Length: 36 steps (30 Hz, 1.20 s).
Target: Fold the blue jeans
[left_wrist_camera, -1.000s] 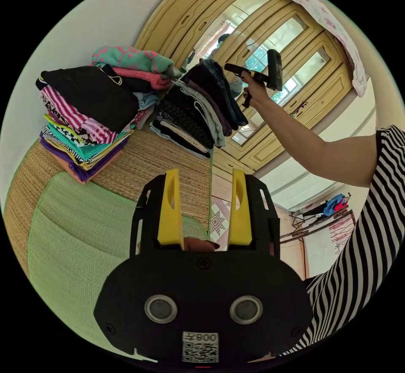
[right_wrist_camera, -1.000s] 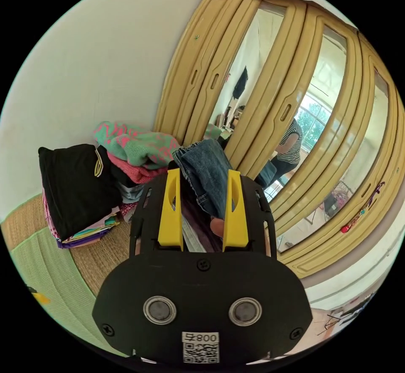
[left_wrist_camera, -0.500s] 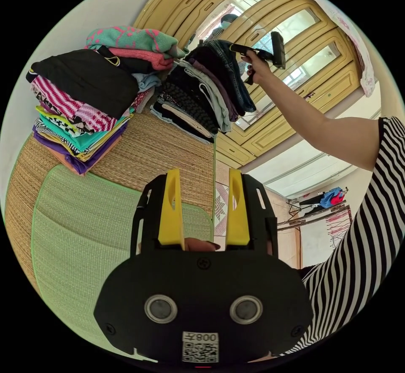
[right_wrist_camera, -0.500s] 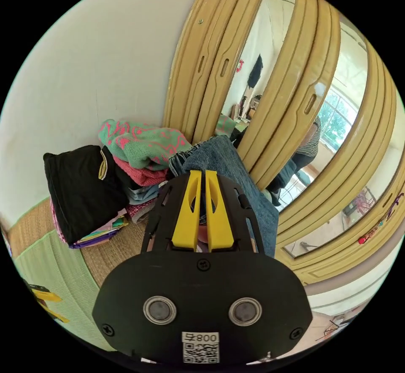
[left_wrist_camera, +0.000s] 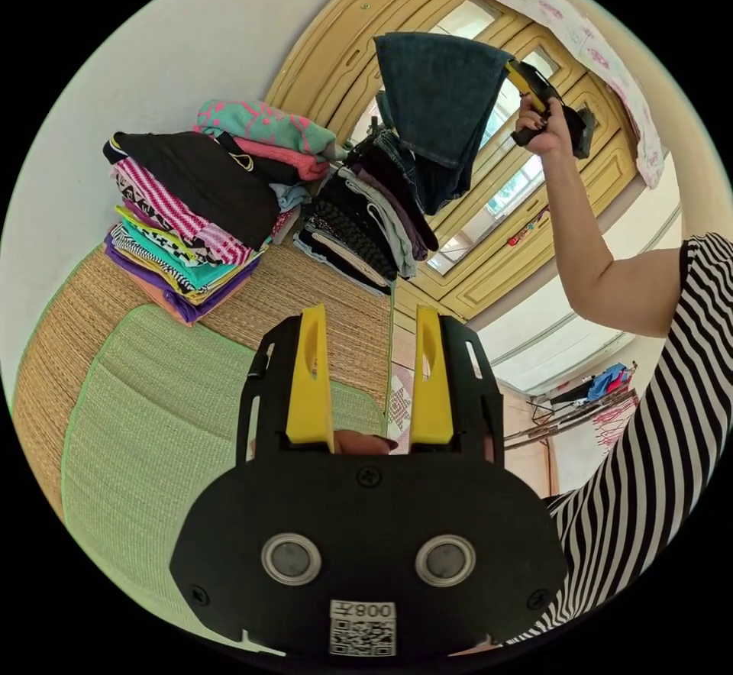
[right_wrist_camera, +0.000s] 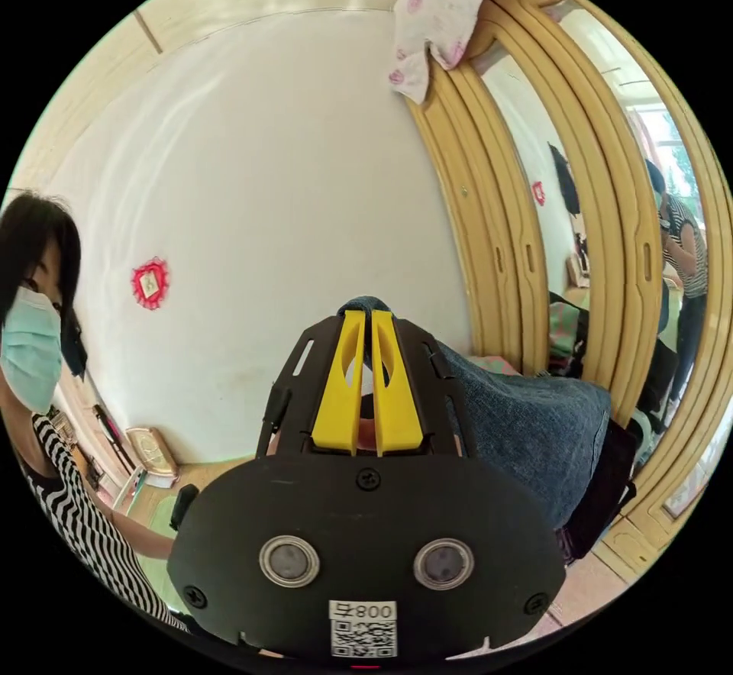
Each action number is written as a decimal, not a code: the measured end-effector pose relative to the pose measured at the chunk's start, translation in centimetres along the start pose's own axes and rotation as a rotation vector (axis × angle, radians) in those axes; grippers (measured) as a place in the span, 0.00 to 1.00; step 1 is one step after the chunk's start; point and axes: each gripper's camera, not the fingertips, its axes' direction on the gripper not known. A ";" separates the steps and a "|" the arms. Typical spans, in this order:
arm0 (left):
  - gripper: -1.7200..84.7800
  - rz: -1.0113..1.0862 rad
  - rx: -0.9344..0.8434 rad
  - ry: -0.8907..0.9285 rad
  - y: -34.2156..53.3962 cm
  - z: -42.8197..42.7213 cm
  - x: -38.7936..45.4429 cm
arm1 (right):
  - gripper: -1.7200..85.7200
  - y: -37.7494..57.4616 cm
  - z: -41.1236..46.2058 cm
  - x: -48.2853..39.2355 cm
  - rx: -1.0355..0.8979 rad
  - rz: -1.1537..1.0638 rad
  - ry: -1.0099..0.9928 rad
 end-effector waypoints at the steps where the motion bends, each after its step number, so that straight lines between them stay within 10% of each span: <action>1: 0.21 -0.010 0.033 -0.008 1.1 -1.8 0.1 | 0.02 -0.7 0.1 -1.9 0.002 -0.019 -0.056; 29: 0.23 -0.557 0.462 -0.838 51.8 -52.7 1.7 | 0.02 12.7 16.7 -50.4 -0.389 0.093 -1.152; 36: 0.24 -0.745 0.383 -0.914 64.7 -54.6 0.3 | 0.02 24.5 19.2 -50.9 -0.547 0.246 -1.047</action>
